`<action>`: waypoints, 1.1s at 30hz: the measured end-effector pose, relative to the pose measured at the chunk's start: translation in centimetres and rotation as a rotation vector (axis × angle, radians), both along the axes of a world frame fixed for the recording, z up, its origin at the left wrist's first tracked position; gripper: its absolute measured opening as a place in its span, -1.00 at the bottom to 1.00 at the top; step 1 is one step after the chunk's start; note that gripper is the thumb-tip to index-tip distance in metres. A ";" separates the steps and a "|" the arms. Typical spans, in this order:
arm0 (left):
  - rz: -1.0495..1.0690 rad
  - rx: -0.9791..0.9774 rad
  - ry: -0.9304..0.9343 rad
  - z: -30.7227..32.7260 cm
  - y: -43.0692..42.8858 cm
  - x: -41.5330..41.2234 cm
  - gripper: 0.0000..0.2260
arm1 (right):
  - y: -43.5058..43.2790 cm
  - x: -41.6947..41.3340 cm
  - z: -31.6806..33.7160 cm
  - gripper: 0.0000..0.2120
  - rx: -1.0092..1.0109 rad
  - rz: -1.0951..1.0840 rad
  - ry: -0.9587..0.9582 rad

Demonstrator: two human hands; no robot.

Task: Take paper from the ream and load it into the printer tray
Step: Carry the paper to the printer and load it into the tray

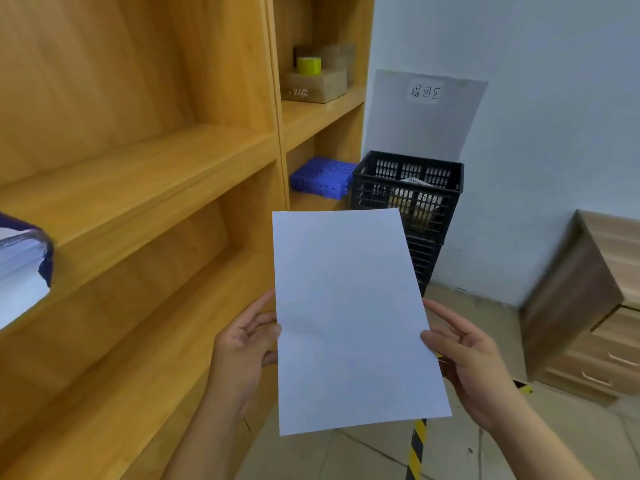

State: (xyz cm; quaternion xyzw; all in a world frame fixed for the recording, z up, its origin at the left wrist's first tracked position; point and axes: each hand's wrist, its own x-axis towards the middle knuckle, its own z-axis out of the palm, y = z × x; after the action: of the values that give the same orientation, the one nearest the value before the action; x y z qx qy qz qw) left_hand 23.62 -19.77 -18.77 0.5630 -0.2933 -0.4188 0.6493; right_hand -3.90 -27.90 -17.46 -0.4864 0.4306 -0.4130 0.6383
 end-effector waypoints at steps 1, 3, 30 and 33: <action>-0.001 0.007 -0.014 0.0 -0.6 -0.6 -0.60 | -0.4 -0.7 -0.1 -0.61 0.003 0.002 -0.009; -0.015 0.021 -0.039 -0.1 -2.3 -2.1 -0.62 | -1.6 -2.3 -0.4 -0.60 0.006 -0.007 -0.021; -0.772 0.658 0.103 -13.3 -27.2 -44.8 -0.54 | -12.6 -43.4 -8.3 -0.58 0.196 -0.528 -0.126; -0.876 0.672 0.070 -14.1 -30.0 -49.2 -0.57 | -12.1 -47.1 -9.0 -0.58 0.234 -0.666 -0.154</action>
State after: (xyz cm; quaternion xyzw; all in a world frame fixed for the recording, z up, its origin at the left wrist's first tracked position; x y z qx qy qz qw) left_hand -25.63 -49.80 -32.90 0.5504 -0.3283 -0.7388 0.2084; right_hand -50.95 -39.97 -26.47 -0.2107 0.5605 -0.5817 0.5506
